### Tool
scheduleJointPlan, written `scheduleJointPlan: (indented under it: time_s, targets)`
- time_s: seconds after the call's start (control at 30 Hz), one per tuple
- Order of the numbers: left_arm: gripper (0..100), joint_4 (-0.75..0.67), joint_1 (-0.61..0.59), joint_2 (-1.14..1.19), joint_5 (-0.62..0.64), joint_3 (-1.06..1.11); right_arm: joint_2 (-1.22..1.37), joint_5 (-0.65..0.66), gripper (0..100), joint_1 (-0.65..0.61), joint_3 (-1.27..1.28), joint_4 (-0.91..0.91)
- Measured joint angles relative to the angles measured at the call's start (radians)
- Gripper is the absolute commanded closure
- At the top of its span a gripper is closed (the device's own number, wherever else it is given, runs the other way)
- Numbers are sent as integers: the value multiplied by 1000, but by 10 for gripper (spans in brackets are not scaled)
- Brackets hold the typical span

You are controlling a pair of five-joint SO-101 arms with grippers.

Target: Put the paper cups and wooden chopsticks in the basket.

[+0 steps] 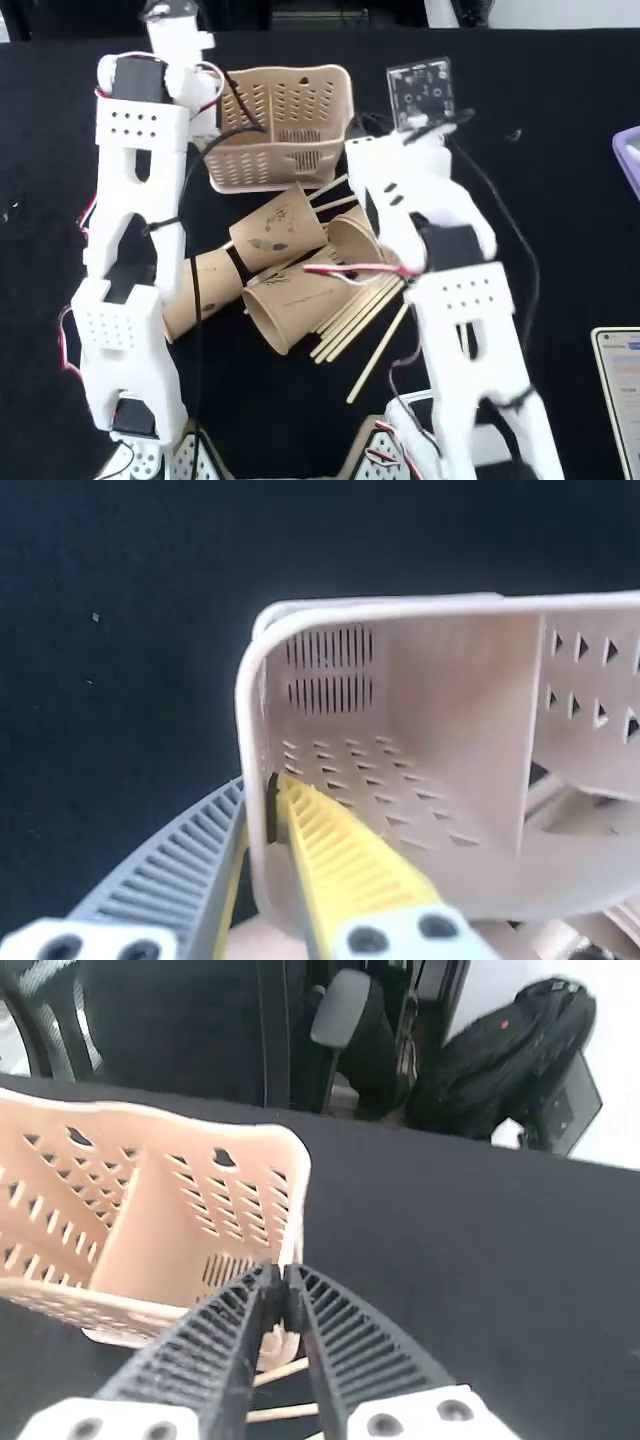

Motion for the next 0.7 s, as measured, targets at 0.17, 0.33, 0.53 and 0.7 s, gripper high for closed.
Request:
scheduleJointPlan:
  time_s: [0.17, 0.33, 0.53, 0.7]
  targets:
    - [971, 9, 9, -83, -3, 23, -69, -66, 829, -2, 6, 0]
    - [970, 9, -12, -86, -3, 23, -28, -160, 822, -2, 2, -18]
    - [970, 9, -15, -32, -3, 23, 218, -163, 822, -2, -87, -60]
    - [970, 2, -17, 9, -3, 18, 381, -170, 822, -3, -206, -64]
